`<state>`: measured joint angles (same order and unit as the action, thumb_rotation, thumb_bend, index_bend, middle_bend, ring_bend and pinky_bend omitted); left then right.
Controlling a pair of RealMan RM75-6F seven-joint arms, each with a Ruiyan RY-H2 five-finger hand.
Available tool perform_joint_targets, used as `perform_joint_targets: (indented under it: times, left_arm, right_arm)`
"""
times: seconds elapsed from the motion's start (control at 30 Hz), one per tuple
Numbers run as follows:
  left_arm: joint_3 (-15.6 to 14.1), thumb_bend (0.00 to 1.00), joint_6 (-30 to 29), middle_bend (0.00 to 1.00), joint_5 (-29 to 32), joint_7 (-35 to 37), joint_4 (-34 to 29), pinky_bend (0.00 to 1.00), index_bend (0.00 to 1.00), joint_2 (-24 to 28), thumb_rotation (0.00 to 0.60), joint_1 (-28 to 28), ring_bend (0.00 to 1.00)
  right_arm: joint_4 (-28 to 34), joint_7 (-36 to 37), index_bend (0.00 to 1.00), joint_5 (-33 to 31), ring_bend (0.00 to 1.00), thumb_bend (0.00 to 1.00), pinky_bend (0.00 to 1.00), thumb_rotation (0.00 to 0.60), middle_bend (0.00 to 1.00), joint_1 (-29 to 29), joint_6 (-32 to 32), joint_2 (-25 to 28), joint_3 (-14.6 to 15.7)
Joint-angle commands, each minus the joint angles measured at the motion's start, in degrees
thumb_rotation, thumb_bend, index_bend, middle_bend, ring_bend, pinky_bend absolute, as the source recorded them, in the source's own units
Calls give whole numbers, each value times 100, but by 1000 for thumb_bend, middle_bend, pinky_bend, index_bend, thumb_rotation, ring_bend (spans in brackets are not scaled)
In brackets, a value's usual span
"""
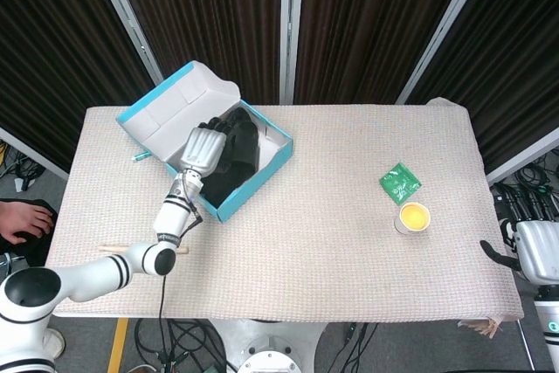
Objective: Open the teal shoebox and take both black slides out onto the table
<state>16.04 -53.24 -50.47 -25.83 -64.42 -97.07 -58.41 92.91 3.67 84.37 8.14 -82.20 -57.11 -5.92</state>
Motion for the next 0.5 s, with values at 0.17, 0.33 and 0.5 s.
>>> perform_joint_targets:
  times: [0.17, 0.33, 0.5]
  left_arm:
    - [-305, 211, 388, 185, -466, -264, 951, 289, 163, -478, 599, -331, 125]
    - [-362, 211, 509, 185, -576, -407, 1442, 289, 163, -694, 600, -406, 124]
    - [-430, 212, 557, 185, -808, -431, 1835, 289, 164, -893, 600, -465, 124]
  right_arm:
    - [-35, 38, 44, -43, 26, 112, 85, 600, 108, -12, 28, -5, 5]
    - [-62, 65, 44, -57, 26, 112, 85, 600, 108, -14, 25, -5, -7]
    - [-80, 77, 44, -61, 26, 112, 85, 600, 108, -12, 30, -12, -12]
